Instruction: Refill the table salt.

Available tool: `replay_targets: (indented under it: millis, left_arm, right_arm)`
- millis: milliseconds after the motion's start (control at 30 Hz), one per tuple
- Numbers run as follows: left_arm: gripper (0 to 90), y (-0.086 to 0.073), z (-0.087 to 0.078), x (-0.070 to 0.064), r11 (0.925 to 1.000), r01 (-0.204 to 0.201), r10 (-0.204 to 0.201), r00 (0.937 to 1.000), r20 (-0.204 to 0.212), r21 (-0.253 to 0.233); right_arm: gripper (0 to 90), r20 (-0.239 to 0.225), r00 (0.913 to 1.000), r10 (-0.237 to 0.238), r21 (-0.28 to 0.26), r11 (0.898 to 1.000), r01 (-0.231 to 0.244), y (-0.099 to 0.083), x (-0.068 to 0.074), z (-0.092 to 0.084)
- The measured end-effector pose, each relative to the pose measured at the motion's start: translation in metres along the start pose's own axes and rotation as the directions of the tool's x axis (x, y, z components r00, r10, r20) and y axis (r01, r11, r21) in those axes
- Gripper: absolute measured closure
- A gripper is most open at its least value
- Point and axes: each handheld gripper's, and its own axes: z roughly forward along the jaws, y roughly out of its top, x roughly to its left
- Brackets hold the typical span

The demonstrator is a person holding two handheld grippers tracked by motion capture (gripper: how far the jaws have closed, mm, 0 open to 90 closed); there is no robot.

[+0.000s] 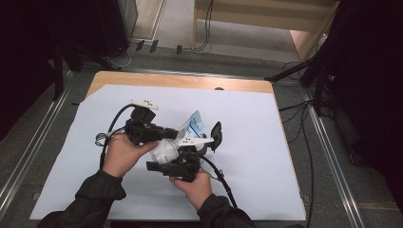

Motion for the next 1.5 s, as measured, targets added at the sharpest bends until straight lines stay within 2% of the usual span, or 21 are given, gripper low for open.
replay_targets:
  millis: [500, 1500]
  left_arm:
    - [90.0, 0.0006, 0.0021, -0.0012, 0.9999, -0.013, 0.013, 0.9999, 0.002, 0.01]
    - [90.0, -0.0003, 0.0066, -0.0016, 0.9998, -0.01, 0.01, 0.9999, 0.01, 0.018]
  right_arm:
    - [55.3, -0.001, 1.0, 0.002, -0.004, 1.0, -0.002, -0.0014, -0.0013, -0.0004]
    - [55.4, 0.009, 1.0, -0.001, 0.001, 1.0, 0.001, -0.0026, -0.0025, -0.0005]
